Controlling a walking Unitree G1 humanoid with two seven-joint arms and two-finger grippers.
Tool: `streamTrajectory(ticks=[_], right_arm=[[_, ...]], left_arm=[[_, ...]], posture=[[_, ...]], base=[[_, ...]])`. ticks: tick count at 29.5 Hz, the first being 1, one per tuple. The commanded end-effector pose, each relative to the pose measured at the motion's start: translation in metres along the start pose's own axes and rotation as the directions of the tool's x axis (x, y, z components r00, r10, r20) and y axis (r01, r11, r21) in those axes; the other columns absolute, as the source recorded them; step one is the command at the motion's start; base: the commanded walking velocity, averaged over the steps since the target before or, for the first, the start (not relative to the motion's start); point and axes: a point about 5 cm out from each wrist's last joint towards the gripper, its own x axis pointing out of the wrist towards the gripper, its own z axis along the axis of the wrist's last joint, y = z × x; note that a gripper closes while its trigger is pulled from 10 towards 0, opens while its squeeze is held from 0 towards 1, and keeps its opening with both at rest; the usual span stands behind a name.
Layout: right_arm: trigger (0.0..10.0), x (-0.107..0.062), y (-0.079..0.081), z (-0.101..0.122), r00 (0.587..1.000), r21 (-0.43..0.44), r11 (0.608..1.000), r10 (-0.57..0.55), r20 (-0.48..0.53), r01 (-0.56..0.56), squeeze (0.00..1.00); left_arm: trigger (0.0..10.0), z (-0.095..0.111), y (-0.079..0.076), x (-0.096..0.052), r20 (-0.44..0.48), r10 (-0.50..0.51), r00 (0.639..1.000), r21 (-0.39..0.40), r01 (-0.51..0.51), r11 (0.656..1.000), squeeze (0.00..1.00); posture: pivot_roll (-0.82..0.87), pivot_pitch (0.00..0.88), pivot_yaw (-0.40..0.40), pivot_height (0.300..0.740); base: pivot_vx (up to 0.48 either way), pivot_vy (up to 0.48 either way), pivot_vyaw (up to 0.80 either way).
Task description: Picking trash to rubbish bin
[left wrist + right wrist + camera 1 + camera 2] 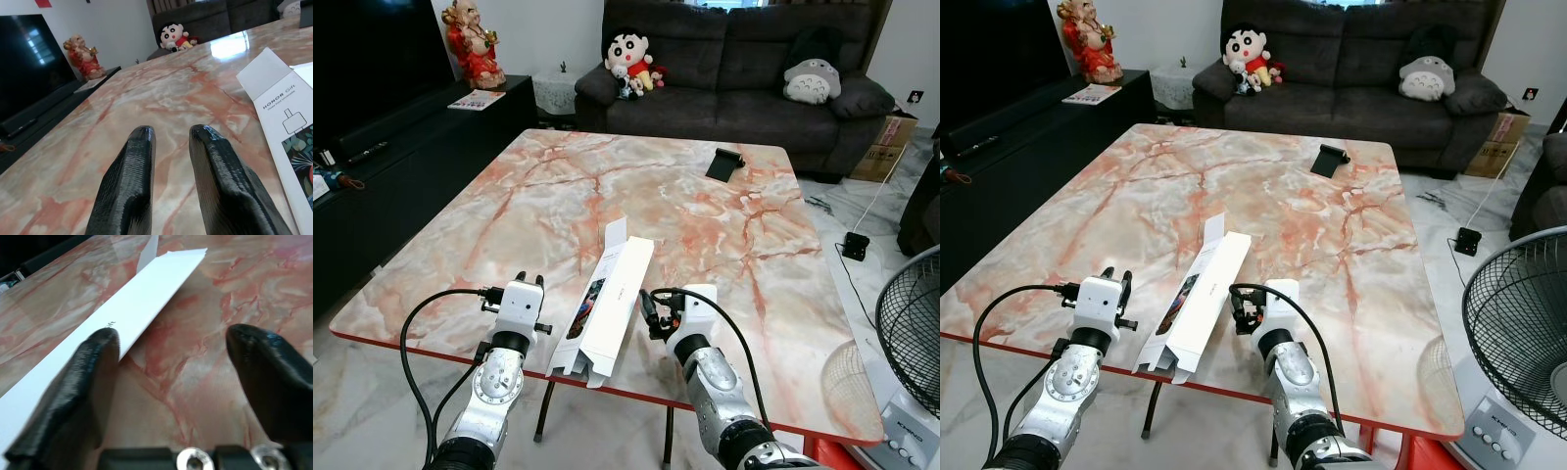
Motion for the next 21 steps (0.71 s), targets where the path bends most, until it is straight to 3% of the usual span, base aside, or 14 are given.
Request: streamTrajectory(ticks=[1,2,5,6,8,10,21], right_arm=[[10.0,0.006,0.002,0.008,1.000,0.053,0.999,0.006,0.015,-0.007,1.00],[10.0,0.007,0.002,0.010,1.000,0.130,0.992,0.007,0.014,-0.009,1.00],[10.0,0.008,0.003,0.010,1.000,0.157,0.988,0.009,0.013,-0.011,1.00],[10.0,0.010,0.001,0.013,1.000,0.256,0.967,-0.010,0.018,0.005,0.00],[10.0,0.013,-0.002,0.017,0.999,0.371,0.928,-0.038,0.028,0.025,0.00],[10.0,0.014,-0.003,0.018,0.999,0.417,0.909,-0.037,0.022,0.024,0.00],[10.0,0.015,0.006,0.015,0.998,0.456,0.888,0.058,-0.002,-0.050,0.00]], left_arm=[[10.0,-0.001,0.000,0.000,-0.009,-0.007,1.000,-0.003,0.007,1.000,0.00],[10.0,-0.001,-0.002,-0.001,-0.013,-0.014,1.000,-0.005,0.014,1.000,0.00],[10.0,-0.002,-0.002,-0.001,-0.014,-0.016,1.000,-0.005,0.016,1.000,0.00],[10.0,-0.002,-0.003,-0.001,-0.015,-0.024,1.000,-0.007,0.024,1.000,0.00],[10.0,-0.002,-0.005,-0.001,-0.017,-0.034,0.999,-0.010,0.034,0.999,0.00],[10.0,-0.003,-0.006,-0.002,-0.020,-0.043,0.999,-0.009,0.043,0.999,0.00],[10.0,-0.004,-0.015,-0.004,-0.021,-0.107,0.994,0.015,0.107,0.994,0.00]], posture=[[0.05,0.000,-0.004,0.740],[0.05,0.000,-0.002,0.740],[0.05,0.000,-0.002,0.740],[0.05,0.000,-0.001,0.740],[0.05,0.000,0.000,0.740],[0.05,0.000,0.001,0.740],[0.05,0.000,0.001,0.740]], base=[[0.000,0.000,0.00],[0.000,0.000,0.00],[0.000,0.000,0.00],[0.000,0.000,0.00],[0.000,0.000,0.00],[0.000,0.000,0.00],[0.000,0.000,0.00]])
